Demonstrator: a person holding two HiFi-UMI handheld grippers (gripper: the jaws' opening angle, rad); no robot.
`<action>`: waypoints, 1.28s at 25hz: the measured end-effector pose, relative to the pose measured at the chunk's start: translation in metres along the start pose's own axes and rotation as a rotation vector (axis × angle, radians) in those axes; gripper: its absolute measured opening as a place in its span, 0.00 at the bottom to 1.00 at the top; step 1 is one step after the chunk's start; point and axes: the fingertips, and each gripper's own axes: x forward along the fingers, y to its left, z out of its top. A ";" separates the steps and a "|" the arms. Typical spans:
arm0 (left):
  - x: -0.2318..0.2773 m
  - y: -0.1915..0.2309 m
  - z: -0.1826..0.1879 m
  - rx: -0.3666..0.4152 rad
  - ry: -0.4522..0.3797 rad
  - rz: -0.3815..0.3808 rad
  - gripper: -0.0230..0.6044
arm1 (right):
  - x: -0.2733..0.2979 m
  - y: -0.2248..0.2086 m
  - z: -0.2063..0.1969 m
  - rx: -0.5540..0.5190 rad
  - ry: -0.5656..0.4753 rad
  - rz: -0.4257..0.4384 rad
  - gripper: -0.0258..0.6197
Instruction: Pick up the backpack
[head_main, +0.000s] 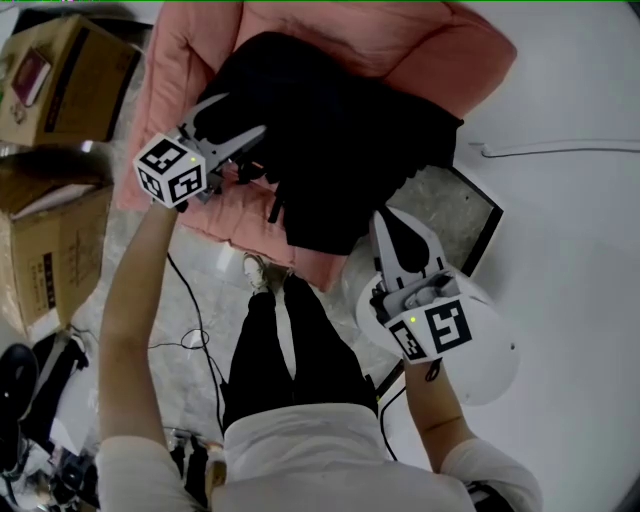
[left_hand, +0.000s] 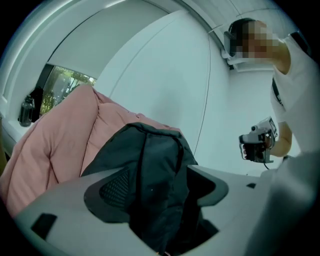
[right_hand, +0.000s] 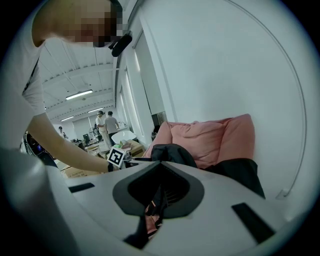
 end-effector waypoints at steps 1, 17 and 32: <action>0.002 0.001 0.001 -0.012 -0.001 -0.018 0.59 | -0.001 -0.003 -0.001 0.003 0.002 -0.004 0.07; 0.031 -0.017 0.006 -0.046 0.078 -0.266 0.59 | 0.004 -0.007 -0.002 -0.003 0.007 -0.002 0.07; 0.069 -0.021 0.009 -0.217 0.043 -0.394 0.59 | 0.001 -0.011 -0.009 0.003 0.042 0.006 0.07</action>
